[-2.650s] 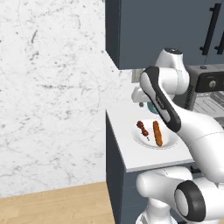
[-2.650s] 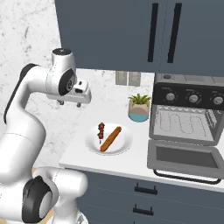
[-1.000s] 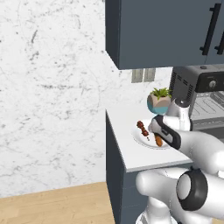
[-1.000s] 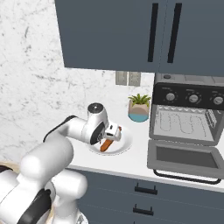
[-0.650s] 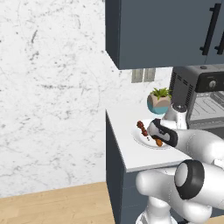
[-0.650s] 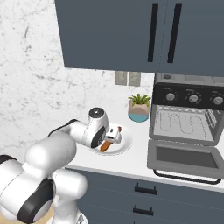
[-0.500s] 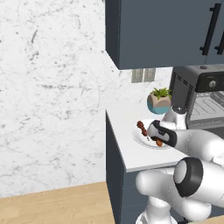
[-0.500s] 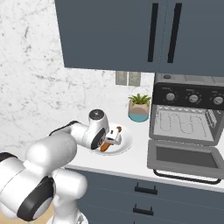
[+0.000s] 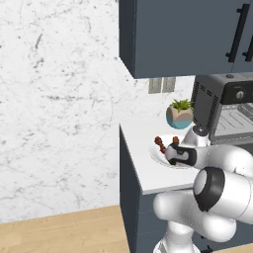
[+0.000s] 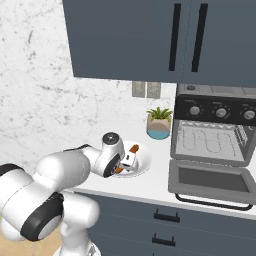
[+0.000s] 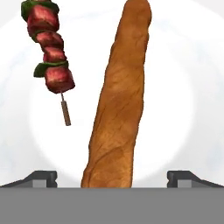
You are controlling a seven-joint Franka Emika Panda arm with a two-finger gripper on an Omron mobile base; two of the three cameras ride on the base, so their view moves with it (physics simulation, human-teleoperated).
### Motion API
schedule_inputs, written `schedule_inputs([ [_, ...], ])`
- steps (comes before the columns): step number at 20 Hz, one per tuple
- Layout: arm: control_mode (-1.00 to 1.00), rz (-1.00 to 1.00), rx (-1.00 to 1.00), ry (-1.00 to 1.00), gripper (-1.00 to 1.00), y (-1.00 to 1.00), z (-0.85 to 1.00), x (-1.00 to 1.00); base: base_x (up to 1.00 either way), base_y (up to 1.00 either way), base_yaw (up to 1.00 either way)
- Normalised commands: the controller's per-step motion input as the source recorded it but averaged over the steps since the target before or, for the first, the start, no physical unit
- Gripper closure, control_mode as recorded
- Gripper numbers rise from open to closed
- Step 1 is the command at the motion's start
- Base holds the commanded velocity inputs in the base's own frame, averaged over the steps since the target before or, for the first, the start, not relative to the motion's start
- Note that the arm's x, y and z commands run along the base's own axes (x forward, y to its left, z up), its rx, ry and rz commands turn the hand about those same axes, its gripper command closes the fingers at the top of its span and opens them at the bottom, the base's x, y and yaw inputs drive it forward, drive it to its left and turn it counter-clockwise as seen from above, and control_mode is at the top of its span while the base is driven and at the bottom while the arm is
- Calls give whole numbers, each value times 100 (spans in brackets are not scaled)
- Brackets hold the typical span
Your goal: Pick up the kebab skewer and baguette bread, and place them inside the toaster oven. Close the toaster oven door and start by setting the timer.
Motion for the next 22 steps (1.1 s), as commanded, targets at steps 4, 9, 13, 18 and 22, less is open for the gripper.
schedule_inputs([
  [4, -100, 0, 0, 0, -100, 0, -24, 0, 0, 0, 0],
  [9, -100, 0, 0, 0, 100, 0, -21, 0, 0, 0, 0],
  [13, -100, 0, 0, 0, 100, 0, -5, 0, 0, 0, 0],
  [18, -100, 0, 0, 0, 100, 0, 0, 0, 0, 0, 0],
  [22, -100, 0, 0, 1, 100, -3, 16, 0, 0, 0, 0],
])
